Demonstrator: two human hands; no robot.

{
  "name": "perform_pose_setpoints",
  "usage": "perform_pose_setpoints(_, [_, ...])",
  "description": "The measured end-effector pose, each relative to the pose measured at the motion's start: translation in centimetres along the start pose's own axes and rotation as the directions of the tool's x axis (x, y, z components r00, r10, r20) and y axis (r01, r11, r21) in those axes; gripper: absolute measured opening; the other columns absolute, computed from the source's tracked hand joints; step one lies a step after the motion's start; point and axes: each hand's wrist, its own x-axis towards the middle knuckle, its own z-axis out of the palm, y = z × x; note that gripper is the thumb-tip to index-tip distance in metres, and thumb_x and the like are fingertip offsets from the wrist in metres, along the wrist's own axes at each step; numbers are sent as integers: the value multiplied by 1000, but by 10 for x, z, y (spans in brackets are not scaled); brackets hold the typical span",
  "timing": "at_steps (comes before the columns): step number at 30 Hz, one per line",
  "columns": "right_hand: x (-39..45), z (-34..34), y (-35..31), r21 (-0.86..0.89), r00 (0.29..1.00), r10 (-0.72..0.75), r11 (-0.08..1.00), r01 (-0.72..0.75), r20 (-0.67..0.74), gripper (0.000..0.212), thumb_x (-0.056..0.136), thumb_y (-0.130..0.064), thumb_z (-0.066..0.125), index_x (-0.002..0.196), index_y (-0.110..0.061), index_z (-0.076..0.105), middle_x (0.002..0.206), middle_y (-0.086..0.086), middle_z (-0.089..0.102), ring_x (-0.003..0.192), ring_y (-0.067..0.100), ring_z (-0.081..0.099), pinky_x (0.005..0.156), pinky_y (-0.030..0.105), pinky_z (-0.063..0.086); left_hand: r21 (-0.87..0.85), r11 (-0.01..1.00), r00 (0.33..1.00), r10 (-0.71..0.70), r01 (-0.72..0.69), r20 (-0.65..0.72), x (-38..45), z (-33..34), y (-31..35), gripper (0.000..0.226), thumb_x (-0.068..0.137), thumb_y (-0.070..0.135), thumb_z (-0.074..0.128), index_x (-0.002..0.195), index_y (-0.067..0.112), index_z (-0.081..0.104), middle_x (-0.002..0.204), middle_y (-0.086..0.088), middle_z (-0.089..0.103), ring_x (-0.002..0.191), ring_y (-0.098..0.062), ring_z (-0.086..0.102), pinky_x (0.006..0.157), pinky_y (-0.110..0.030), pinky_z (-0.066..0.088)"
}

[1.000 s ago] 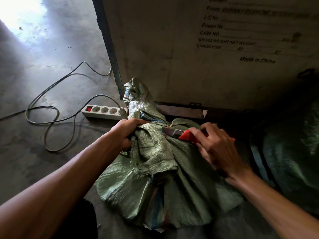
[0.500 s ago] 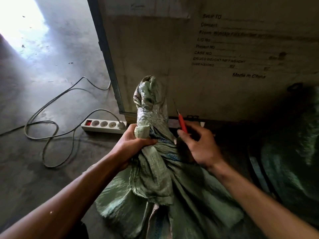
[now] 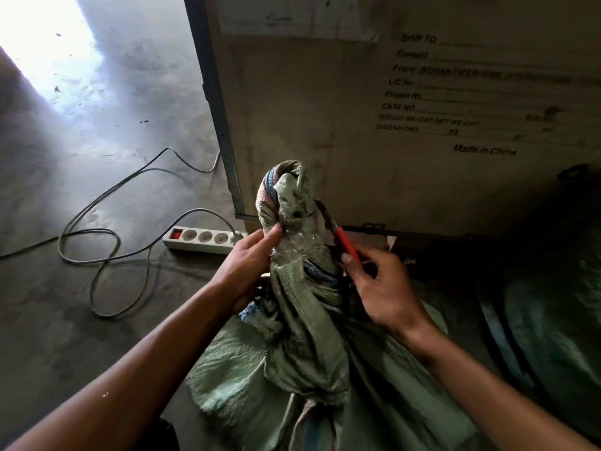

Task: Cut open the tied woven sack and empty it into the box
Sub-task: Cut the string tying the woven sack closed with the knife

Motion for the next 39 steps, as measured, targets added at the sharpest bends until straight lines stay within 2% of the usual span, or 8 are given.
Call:
perform_pose_setpoints(4, [-7,-12,-18,-138,999,7,990,-11,-34,21,91,-21,55,83,-39,63,77,12,72,65,22,66,60,41,52,-102,995,999,10,-7,31,-1,-1,-1,26,95,35,50,99,18,69,91,-3,74,72,-16,67,61,-28,49])
perform_pose_setpoints(6, [-11,-12,-24,-177,1000,23,984,-24,-13,22,91,-22,55,76,-36,62,79,20,71,65,33,66,56,47,52,-117,993,999,13,-9,39,0,-1,-2,24,95,32,49,97,20,69,89,-1,75,73,-15,67,65,-29,50])
perform_pose_setpoints(9, [-14,-13,-26,-257,999,34,966,-37,-16,19,91,-22,55,79,-16,68,75,20,70,60,31,63,51,43,49,-122,992,999,16,-11,41,1,-2,-2,24,96,31,48,97,19,68,88,0,75,75,-14,68,69,-32,50])
perform_pose_setpoints(13, [-18,-11,-27,-272,999,45,961,-39,15,17,91,-24,55,84,-18,69,78,18,72,59,31,66,50,45,52,-114,993,999,19,-15,41,0,0,0,25,96,33,48,102,17,67,91,0,75,75,-13,69,68,-29,53])
perform_pose_setpoints(17, [-21,-8,-31,-299,999,29,954,-16,40,25,91,-26,55,90,-3,67,72,19,71,58,29,65,50,45,51,-88,996,999,30,-27,26,-2,5,2,25,96,34,49,98,18,68,89,0,75,72,-12,69,59,-24,55])
perform_pose_setpoints(25, [-18,1,-35,-366,998,38,930,-20,40,26,91,-25,52,85,-5,68,55,10,62,49,25,62,45,43,49,-98,993,998,68,-67,4,-7,11,1,25,97,32,48,95,16,67,80,0,75,65,-11,69,51,-22,53])
perform_pose_setpoints(34, [-22,2,-26,-469,985,157,877,-105,74,27,87,-26,53,76,-5,67,60,13,66,47,25,61,44,37,50,-109,989,992,91,-100,-89,-7,10,4,24,96,32,49,91,18,68,69,4,73,55,-10,66,43,-20,48])
perform_pose_setpoints(39, [-34,-6,-21,-466,956,250,871,-154,151,27,87,-24,54,82,-1,67,65,17,68,54,31,64,49,45,52,-103,989,991,101,-110,-84,-4,6,8,25,96,31,48,92,17,68,70,2,73,55,-10,66,45,-22,51])
